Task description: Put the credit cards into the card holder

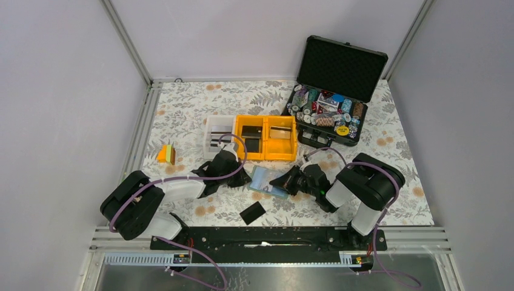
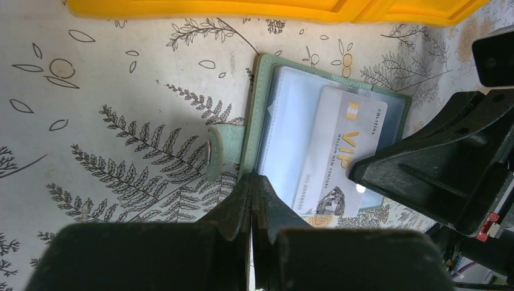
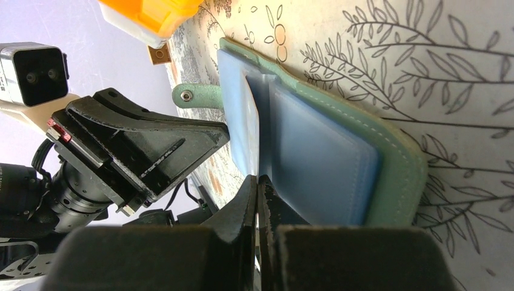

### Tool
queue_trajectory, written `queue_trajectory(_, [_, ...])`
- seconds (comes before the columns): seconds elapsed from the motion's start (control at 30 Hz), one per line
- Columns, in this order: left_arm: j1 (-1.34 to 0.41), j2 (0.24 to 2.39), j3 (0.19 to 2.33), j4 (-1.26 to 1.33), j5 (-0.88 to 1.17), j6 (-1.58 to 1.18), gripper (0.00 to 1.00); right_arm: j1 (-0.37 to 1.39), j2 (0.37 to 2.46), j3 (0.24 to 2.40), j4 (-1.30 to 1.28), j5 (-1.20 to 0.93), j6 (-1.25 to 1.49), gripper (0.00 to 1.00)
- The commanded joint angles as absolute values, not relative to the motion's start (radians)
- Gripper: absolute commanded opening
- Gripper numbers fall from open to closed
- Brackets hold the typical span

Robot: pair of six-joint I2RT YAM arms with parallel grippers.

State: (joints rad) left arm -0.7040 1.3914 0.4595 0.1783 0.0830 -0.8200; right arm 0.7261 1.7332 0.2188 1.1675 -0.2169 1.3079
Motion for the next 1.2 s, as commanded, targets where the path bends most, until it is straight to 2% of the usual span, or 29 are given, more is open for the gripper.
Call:
queue_trajectory(0.0, [-0.703, 1.404, 0.48, 0.233, 0.102, -0.822, 0.0, 0.747, 1.777, 0.247, 1.171, -0.188, 1.295, 0.0])
queue_trajectory(0.27, [-0.704, 1.407, 0.473, 0.258, 0.126, -0.821, 0.0, 0.756, 1.801, 0.303, 1.102, -0.184, 1.282, 0.0])
queue_trajectory(0.43, [-0.704, 1.408, 0.47, 0.269, 0.133, -0.823, 0.0, 0.765, 1.799, 0.354, 1.007, -0.168, 1.25, 0.05])
queue_trajectory(0.53, [-0.704, 1.41, 0.468, 0.275, 0.136, -0.827, 0.0, 0.77, 1.771, 0.386, 0.915, -0.141, 1.212, 0.11])
queue_trajectory(0.67, [-0.704, 1.398, 0.463, 0.269, 0.12, -0.831, 0.0, 0.778, 1.693, 0.419, 0.749, -0.078, 1.136, 0.24])
queue_trajectory(0.9, [-0.703, 1.397, 0.465, 0.259, 0.117, -0.833, 0.0, 0.778, 1.562, 0.478, 0.488, 0.045, 1.003, 0.41])
queue_trajectory(1.03, [-0.703, 1.397, 0.466, 0.261, 0.117, -0.833, 0.0, 0.779, 1.52, 0.5, 0.392, 0.1, 0.95, 0.48])
queue_trajectory(1.17, [-0.703, 1.399, 0.468, 0.262, 0.122, -0.83, 0.0, 0.781, 1.545, 0.532, 0.37, 0.094, 0.919, 0.48])
